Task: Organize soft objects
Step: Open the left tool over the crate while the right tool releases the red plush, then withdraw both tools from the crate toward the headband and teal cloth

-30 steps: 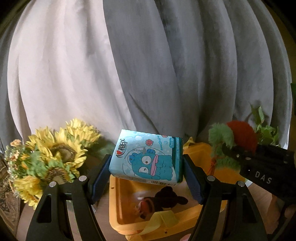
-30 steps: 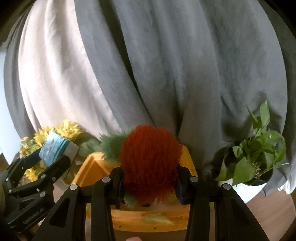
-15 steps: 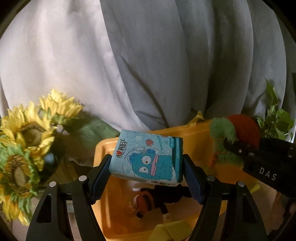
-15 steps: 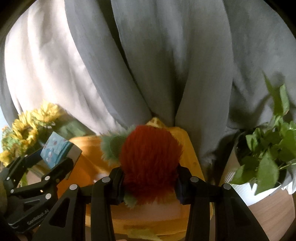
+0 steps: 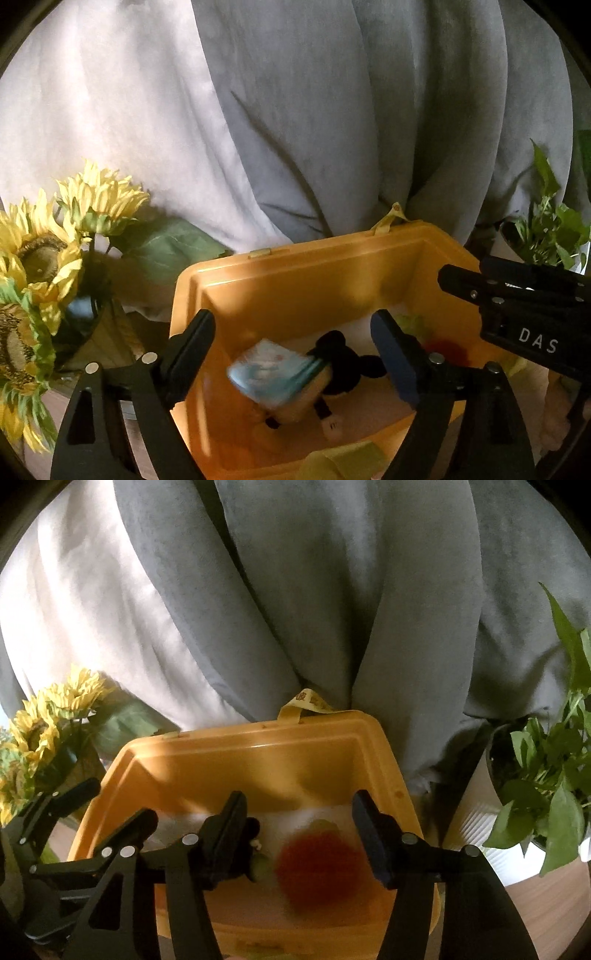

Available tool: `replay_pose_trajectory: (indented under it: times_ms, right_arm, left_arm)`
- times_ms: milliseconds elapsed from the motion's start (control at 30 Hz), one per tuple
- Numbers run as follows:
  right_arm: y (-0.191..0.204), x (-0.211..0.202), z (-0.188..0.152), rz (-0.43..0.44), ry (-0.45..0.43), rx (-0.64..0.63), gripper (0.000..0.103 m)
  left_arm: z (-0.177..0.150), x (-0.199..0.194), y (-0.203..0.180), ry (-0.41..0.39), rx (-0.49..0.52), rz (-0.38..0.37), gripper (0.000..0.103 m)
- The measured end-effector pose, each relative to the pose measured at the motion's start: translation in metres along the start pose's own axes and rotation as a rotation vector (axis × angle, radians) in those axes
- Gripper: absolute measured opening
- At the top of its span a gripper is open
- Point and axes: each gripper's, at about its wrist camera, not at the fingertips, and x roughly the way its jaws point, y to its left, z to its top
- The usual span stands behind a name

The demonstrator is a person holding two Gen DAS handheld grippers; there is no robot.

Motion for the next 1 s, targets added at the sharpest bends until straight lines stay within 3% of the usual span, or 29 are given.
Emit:
replay_pose_trajectory:
  times_ms: [233, 567, 1000]
  right_arm:
    - [0.0, -0.026, -0.001, -0.025, -0.052, 0.01, 0.061]
    - [0.0, -0.088, -0.01, -0.059, -0.16, 0.039, 0.071]
    - [-0.006, -0.149, -0.054, -0.124, -0.204, 0.063, 0.074]
  left_arm:
    - [0.002, -0.031, 0.0, -0.055, -0.017, 0.015, 0.089]
    - [-0.006, -0.097, -0.007, -0.151, -0.008, 0.027, 0.092]
    - [-0.041, -0.143, -0.024, -0.155, 0.019, -0.005, 0.093]
